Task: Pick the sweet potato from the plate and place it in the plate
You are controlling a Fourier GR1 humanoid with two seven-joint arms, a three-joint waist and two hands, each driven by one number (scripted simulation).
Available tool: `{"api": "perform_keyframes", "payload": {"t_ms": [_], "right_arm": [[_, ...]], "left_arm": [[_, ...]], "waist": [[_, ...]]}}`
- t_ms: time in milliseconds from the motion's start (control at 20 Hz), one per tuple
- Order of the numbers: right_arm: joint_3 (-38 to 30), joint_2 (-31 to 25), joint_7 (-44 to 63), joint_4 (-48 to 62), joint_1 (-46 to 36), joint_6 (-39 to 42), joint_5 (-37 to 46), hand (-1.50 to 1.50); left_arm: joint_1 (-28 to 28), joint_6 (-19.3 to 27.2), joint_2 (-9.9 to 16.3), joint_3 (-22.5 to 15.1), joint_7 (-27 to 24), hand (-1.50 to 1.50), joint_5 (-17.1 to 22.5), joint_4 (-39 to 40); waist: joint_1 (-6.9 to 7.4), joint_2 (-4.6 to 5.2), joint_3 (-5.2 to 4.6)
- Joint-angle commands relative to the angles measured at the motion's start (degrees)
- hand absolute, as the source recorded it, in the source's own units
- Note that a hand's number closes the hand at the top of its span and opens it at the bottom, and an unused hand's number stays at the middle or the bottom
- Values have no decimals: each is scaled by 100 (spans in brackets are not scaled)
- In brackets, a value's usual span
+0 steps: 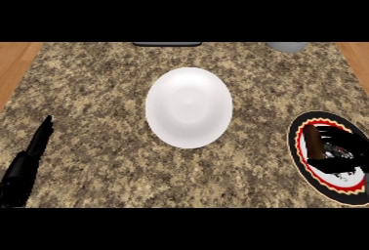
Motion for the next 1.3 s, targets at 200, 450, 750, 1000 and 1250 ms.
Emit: {"api": "perform_keyframes", "payload": {"t_ms": [200, 450, 750, 1000, 1250], "right_arm": [[-168, 273, -212, 41, -47, -48, 451, 150], [378, -145, -943, 567, -1302, 350, 1011, 150], [1332, -918, -2299, 357, -2380, 911, 1973, 150], [1153, -948, -3458, 1054, -3121, 293, 2147, 150], [671, -921, -4629, 1589, -3708, -368, 1931, 150]], "left_arm": [[-31, -299, -80, 292, 150, 0, -100, -211], [-285, -248, -262, -35, -65, 0, -270, 158], [-609, -368, -355, -386, -45, 0, -370, -34], [-765, -387, -380, -416, -11, 0, -386, 77], [-750, -369, -293, -278, 19, 0, -359, 70]], "waist": [[-3, 11, 23], [363, 121, 32], [1099, 345, 52], [976, 372, 74], [787, 270, 71]]}}
